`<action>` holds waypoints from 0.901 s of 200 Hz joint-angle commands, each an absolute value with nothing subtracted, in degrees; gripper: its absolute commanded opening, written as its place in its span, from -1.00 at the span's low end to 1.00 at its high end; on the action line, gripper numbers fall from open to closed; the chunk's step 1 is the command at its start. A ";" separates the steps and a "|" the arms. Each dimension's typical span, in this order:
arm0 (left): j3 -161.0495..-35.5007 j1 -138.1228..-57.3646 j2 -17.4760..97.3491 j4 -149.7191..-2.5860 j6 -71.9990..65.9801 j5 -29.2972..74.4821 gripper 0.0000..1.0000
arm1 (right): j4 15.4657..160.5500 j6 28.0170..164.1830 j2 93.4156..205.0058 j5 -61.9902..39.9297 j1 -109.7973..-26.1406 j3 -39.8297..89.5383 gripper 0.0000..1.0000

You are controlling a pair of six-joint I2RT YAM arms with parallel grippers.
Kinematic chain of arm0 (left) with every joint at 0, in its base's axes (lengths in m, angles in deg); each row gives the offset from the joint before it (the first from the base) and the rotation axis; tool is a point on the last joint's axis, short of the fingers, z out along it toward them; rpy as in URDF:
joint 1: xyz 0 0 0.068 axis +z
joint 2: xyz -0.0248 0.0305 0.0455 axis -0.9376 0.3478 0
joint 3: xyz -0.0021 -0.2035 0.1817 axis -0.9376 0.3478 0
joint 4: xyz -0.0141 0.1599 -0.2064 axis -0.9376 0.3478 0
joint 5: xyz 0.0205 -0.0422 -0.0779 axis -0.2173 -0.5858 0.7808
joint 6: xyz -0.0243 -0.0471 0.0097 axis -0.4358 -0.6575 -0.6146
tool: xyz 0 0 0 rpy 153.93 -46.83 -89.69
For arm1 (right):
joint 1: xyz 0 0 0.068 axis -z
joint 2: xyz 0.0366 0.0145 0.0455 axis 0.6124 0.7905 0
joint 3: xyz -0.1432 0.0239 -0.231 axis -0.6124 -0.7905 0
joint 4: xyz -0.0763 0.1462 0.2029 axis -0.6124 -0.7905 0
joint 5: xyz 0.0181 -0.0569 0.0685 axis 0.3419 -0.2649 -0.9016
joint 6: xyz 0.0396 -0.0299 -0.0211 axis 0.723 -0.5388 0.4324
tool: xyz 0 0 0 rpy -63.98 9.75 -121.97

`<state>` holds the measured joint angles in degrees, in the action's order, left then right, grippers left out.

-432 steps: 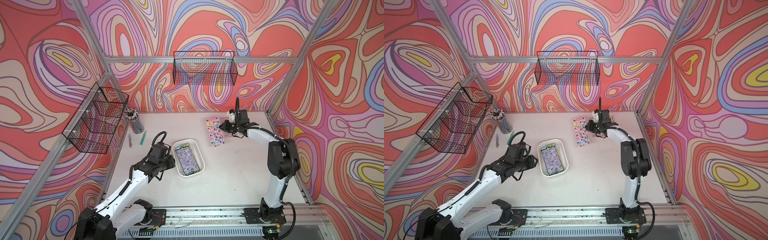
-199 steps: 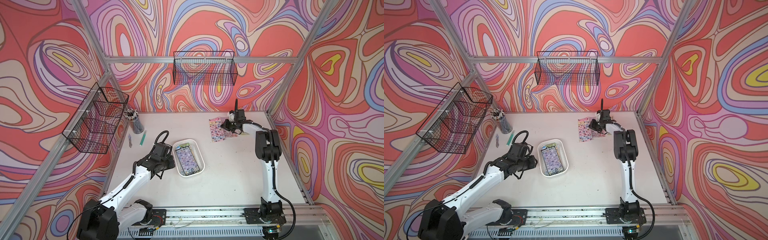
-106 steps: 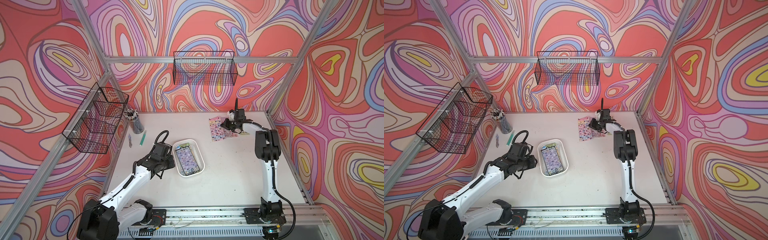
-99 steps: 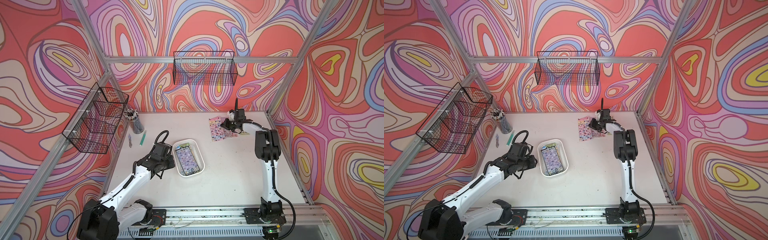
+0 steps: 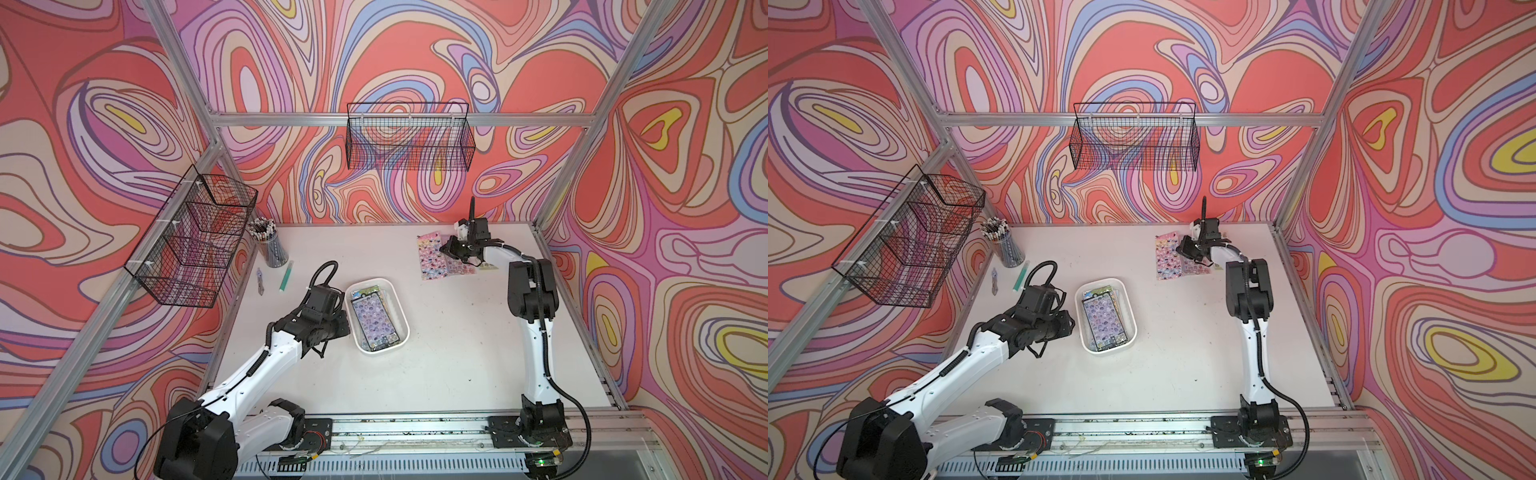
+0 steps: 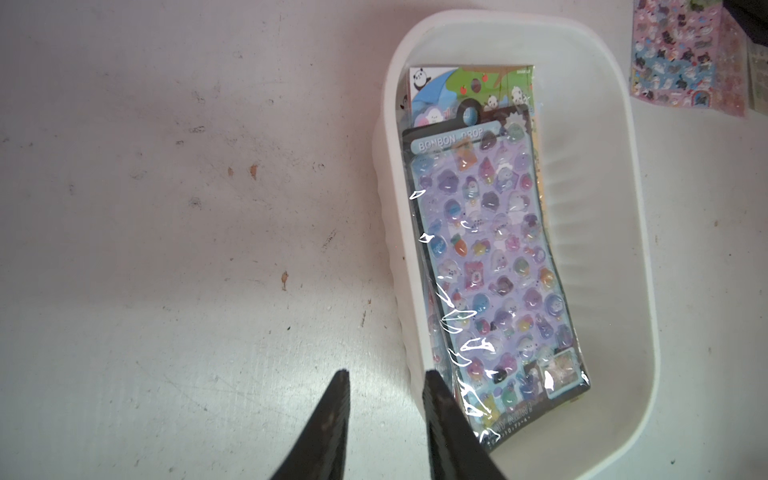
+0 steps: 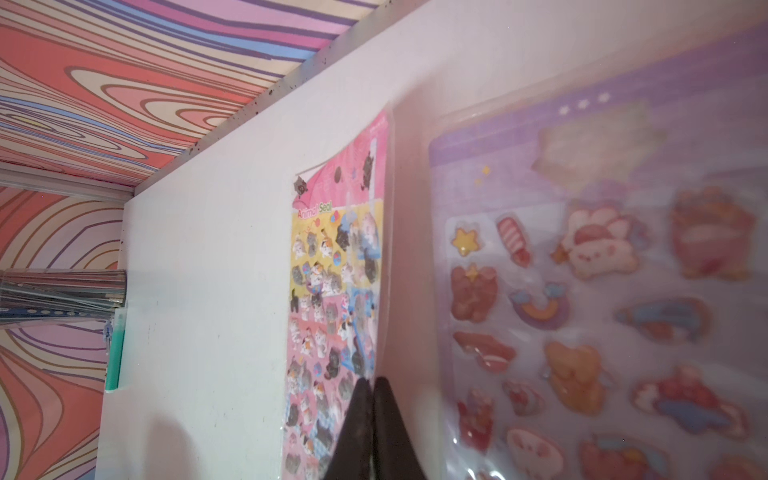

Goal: Take the stickers out of the storage box
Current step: Place the sticker at the center of the board.

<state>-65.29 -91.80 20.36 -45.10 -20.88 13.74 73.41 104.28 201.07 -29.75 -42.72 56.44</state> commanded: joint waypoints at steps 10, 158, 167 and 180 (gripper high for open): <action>-66.33 -91.97 20.36 -45.16 -20.26 12.91 -0.32 | 72.78 103.79 203.26 -30.24 -42.60 59.35 -0.80; -65.86 -92.02 16.98 -46.41 -21.05 13.39 -0.29 | 68.12 99.54 194.30 -26.14 -42.34 56.99 -0.10; -66.02 -92.04 16.59 -46.25 -21.03 13.40 -0.29 | 67.87 99.29 192.80 -26.07 -42.39 56.23 -0.09; -66.39 -91.99 16.06 -46.08 -20.95 13.53 -0.27 | 67.72 99.19 189.98 -26.02 -42.39 54.82 -0.08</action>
<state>-65.29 -91.80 17.50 -45.82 -20.92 13.74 68.49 101.00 196.99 -27.17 -42.65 56.68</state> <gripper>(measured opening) 0.357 0.455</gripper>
